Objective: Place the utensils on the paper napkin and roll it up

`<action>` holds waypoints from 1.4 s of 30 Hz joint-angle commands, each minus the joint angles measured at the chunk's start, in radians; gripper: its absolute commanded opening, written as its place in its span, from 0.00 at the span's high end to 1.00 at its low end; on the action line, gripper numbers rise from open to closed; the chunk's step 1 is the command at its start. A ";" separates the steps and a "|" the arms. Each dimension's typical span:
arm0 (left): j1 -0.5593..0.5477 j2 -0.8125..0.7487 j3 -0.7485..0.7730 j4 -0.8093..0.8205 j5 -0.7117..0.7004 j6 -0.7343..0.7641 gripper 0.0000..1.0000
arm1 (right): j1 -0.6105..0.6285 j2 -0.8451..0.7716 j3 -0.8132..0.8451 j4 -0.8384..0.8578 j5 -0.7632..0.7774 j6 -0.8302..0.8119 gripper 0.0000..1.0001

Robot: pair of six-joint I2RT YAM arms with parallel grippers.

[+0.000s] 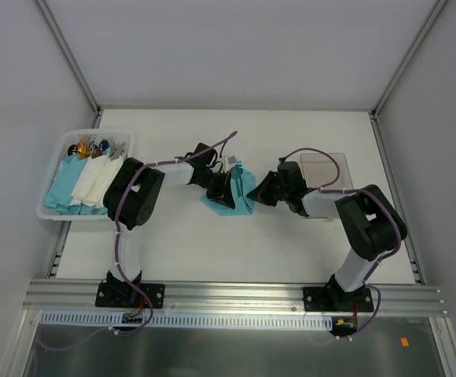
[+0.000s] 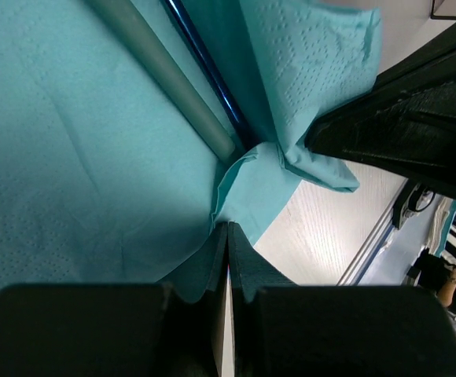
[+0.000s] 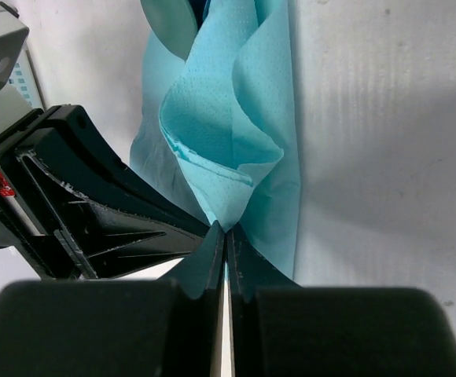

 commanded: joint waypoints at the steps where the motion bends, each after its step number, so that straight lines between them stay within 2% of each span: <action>1: 0.016 0.046 -0.001 -0.006 -0.093 0.017 1.00 | 0.018 0.020 0.044 0.063 -0.019 0.039 1.00; 11: 0.023 0.049 -0.001 -0.008 -0.090 0.012 1.00 | 0.038 0.057 0.057 0.137 -0.051 0.117 1.00; 25: 0.029 0.049 -0.004 -0.008 -0.088 0.015 1.00 | 0.054 0.129 0.028 0.349 -0.111 0.254 1.00; 35: 0.030 0.046 -0.007 -0.006 -0.088 0.014 1.00 | 0.057 0.172 0.029 0.350 -0.130 0.268 1.00; 42: 0.032 0.028 -0.018 -0.006 -0.083 0.020 1.00 | 0.058 0.197 0.018 0.293 -0.125 0.234 1.00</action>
